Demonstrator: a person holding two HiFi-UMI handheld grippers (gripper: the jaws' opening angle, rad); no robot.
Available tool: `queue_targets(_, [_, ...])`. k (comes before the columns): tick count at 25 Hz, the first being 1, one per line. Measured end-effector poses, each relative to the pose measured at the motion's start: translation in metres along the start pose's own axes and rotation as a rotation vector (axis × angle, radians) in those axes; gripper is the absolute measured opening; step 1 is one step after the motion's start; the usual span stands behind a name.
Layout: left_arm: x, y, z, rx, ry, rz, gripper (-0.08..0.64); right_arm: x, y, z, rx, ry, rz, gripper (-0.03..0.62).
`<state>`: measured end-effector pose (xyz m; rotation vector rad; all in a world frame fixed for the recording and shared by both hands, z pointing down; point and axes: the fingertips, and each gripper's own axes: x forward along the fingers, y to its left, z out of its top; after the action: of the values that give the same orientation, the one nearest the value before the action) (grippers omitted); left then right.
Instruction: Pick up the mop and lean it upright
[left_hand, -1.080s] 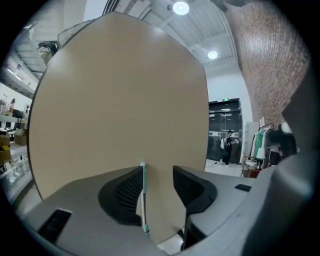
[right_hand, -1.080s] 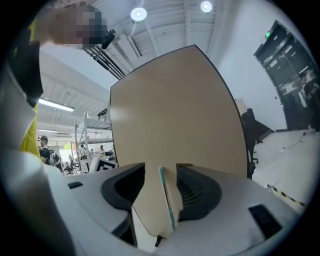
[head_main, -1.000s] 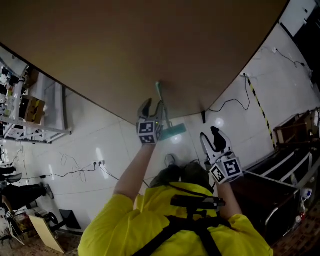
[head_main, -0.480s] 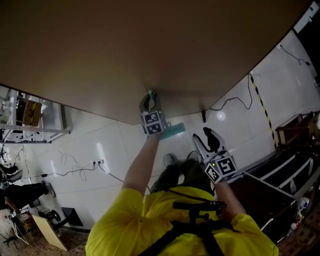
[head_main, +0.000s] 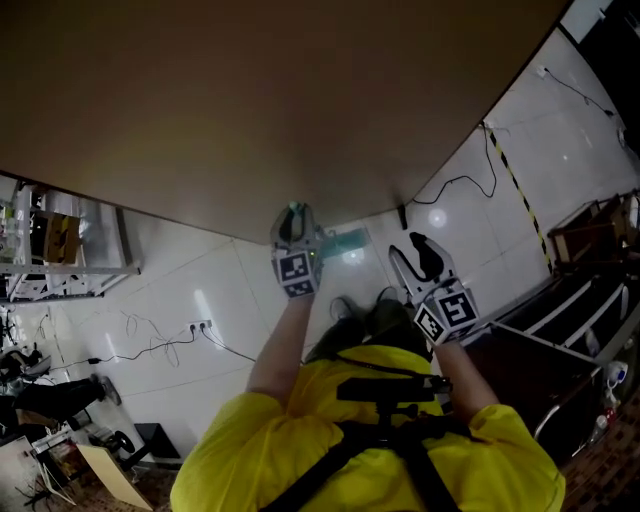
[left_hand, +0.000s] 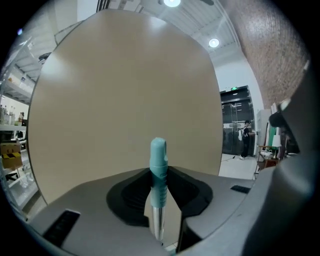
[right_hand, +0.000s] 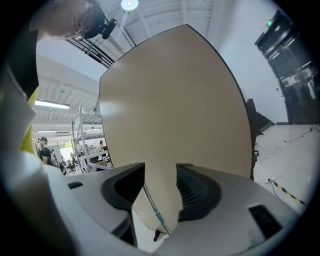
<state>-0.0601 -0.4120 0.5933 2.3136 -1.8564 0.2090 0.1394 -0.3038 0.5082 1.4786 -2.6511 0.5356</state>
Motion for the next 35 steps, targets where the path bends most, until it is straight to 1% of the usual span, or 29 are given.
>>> queue_targets(3, [-0.045,-0.012,0.029,0.012,-0.038,-0.042,0.103,-0.014,0.002,0.008,-0.024,-0.023,-0.013,0.206])
queue_targets(5, [-0.072,-0.019,0.058,0.026,-0.086,-0.067,0.103,-0.025,0.004,0.016,-0.040,-0.047,-0.022,0.206])
queue_targets(9, [-0.111,-0.014,0.132,0.012,-0.210,-0.098,0.103,-0.041,0.006,0.037,-0.062,-0.105,-0.039,0.206])
queue_targets(12, [-0.134,-0.008,0.193,0.030,-0.297,-0.122,0.101,-0.043,0.005,0.049,-0.079,-0.133,-0.042,0.206])
queue_targets(14, [-0.150,-0.010,0.228,0.042,-0.357,-0.143,0.101,-0.042,0.005,0.055,-0.084,-0.140,-0.039,0.206])
queue_targets(16, [-0.163,-0.014,0.252,0.055,-0.405,-0.168,0.101,-0.041,0.005,0.060,-0.083,-0.149,-0.038,0.206])
queue_targets(18, [-0.171,-0.017,0.263,0.064,-0.420,-0.190,0.100,-0.043,0.008,0.065,-0.082,-0.163,-0.039,0.206])
queue_targets(20, [-0.176,-0.019,0.261,0.066,-0.408,-0.196,0.100,-0.044,0.011,0.065,-0.083,-0.170,-0.038,0.206])
queue_targets(23, [-0.176,-0.016,0.254,0.078,-0.377,-0.175,0.100,-0.044,0.010,0.061,-0.079,-0.159,-0.037,0.206])
queue_targets(26, [-0.171,-0.010,0.242,0.067,-0.344,-0.172,0.100,-0.043,0.008,0.057,-0.069,-0.147,-0.038,0.206])
queue_targets(29, [-0.157,-0.001,0.208,0.042,-0.277,-0.165,0.098,-0.037,0.009,0.051,-0.060,-0.133,-0.029,0.204])
queue_targets(32, [-0.138,0.008,0.158,0.005,-0.207,-0.169,0.098,-0.030,0.015,0.043,-0.057,-0.109,-0.015,0.206])
queue_targets(35, [-0.123,0.016,0.119,0.014,-0.177,-0.153,0.098,-0.024,0.022,0.033,-0.050,-0.081,-0.001,0.206])
